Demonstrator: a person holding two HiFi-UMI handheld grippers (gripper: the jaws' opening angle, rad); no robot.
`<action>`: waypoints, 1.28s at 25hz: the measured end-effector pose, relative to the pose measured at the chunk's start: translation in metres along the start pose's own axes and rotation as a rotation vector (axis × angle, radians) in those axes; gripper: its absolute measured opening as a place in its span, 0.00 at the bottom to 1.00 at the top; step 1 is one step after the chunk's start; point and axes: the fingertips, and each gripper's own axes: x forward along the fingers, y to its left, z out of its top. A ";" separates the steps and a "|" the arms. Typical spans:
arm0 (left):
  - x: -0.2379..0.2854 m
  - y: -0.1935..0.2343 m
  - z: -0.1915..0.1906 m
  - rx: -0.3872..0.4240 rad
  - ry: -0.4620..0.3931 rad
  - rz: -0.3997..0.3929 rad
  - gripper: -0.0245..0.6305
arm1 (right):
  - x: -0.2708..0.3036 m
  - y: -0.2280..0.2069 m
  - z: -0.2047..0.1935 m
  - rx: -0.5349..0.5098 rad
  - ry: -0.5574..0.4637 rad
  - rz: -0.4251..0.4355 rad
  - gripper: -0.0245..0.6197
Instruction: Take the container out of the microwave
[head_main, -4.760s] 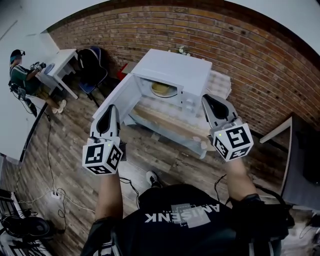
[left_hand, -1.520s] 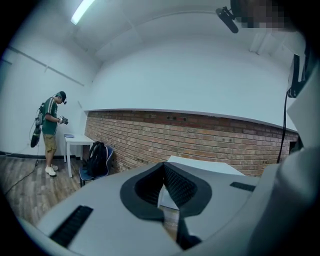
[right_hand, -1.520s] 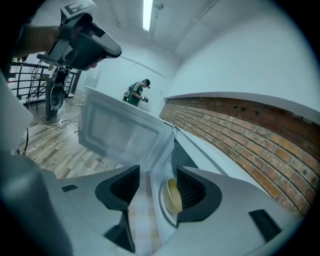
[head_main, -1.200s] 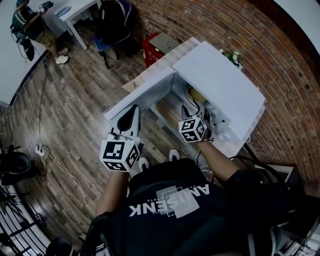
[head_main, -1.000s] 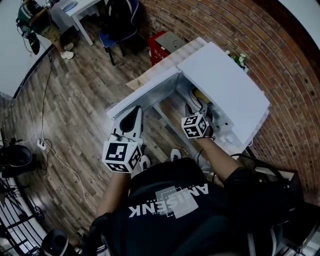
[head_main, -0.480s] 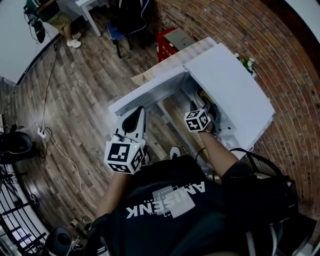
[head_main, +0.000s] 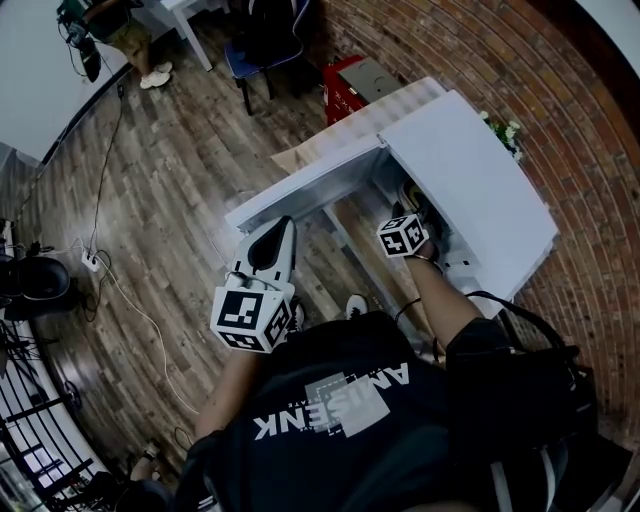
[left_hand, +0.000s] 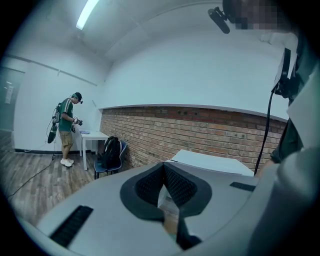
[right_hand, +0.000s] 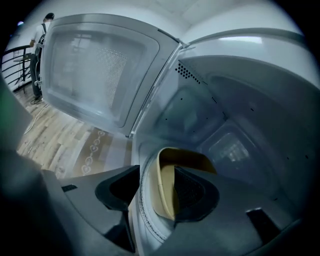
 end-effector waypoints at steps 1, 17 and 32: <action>-0.001 0.001 0.000 0.000 0.001 0.002 0.05 | 0.002 0.001 -0.001 -0.003 0.011 0.003 0.41; -0.010 0.010 0.012 -0.046 -0.055 -0.028 0.05 | 0.010 0.001 -0.003 -0.112 0.061 -0.023 0.17; -0.018 0.026 0.019 -0.040 -0.071 -0.061 0.05 | -0.012 0.015 -0.001 -0.081 0.060 0.048 0.12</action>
